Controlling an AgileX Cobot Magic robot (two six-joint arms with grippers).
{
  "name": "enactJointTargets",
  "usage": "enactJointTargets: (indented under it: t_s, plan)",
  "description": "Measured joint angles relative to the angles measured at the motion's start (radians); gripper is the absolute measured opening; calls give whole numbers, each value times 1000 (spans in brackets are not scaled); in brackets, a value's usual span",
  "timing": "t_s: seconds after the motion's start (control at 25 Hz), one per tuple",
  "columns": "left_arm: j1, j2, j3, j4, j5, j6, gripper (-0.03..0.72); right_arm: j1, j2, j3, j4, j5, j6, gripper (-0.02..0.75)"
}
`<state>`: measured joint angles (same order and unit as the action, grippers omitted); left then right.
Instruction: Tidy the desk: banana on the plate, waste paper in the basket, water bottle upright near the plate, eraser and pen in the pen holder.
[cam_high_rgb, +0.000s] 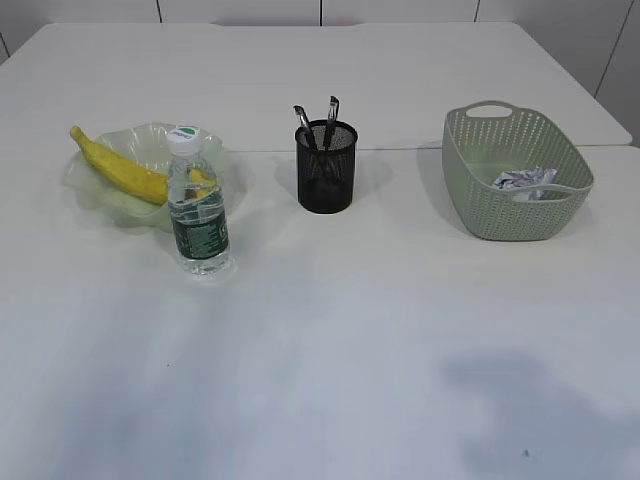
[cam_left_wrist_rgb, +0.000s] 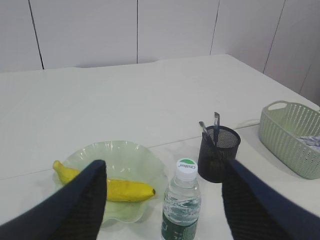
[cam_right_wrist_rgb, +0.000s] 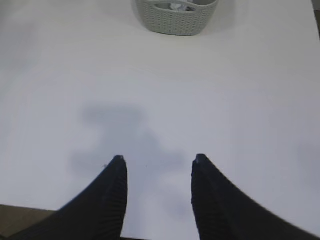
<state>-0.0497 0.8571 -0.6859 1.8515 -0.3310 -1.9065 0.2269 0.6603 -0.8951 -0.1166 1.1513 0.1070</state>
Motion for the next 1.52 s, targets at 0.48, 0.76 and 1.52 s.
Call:
enactJointTargets:
  t_s: [0.48, 0.76, 1.52]
  plan:
    - [0, 0, 0, 0, 0, 0, 506, 0, -215, 13, 122, 109, -128, 324]
    - [0, 0, 0, 0, -2, 0, 506, 0, -404, 84, 136, 119, -174, 325]
    - [0, -171, 0, 0, -62, 0, 506, 0, -578, 234, 140, 77, -192, 326]
